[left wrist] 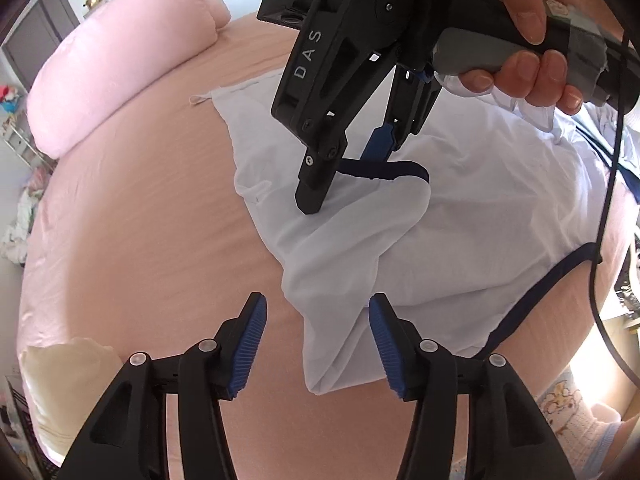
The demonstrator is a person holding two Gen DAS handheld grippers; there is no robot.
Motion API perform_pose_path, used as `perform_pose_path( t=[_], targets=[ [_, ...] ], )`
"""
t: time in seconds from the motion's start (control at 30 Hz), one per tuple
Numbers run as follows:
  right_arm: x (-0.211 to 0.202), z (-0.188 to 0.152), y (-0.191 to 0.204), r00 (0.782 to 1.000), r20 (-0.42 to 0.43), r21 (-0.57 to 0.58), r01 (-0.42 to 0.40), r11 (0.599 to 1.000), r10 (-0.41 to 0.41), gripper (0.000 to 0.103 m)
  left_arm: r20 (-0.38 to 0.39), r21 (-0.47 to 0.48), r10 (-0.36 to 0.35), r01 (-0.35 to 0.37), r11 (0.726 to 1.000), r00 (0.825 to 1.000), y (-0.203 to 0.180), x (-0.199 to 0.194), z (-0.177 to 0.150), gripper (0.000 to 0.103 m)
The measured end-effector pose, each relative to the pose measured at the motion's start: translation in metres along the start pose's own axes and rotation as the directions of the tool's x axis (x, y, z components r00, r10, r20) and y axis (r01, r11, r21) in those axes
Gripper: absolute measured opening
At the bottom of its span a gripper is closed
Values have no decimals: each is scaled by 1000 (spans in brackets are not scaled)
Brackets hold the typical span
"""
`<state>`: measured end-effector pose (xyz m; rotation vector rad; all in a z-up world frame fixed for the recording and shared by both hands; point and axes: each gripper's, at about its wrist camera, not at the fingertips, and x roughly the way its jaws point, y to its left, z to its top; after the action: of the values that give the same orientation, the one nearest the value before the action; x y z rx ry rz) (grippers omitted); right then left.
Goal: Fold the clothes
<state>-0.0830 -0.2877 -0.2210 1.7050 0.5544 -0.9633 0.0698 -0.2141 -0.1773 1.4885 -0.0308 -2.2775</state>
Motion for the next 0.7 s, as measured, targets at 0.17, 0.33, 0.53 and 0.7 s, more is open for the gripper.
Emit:
perform_pose_path(
  t=[0.17,0.33,0.53,0.7],
  targets=[
    [-2,-5,10,998,26,-50,59,997,-58,30,-99,-60,-44,38,998,994,4,30,2,50],
    [6,-2,9,995,0,-54,97,994,-97,23,-158,-132,-97,77,988,983,16,48,-4,63],
    [11,-3,0,997,-7,-16,80,997,-80,23,-194,-221,-110,66,973,975,32,65,-11,103],
    [9,-4,-2,997,5,-2,73,997,-73,23,-141,-126,-42,24,992,989,13,58,-13,103]
  ],
)
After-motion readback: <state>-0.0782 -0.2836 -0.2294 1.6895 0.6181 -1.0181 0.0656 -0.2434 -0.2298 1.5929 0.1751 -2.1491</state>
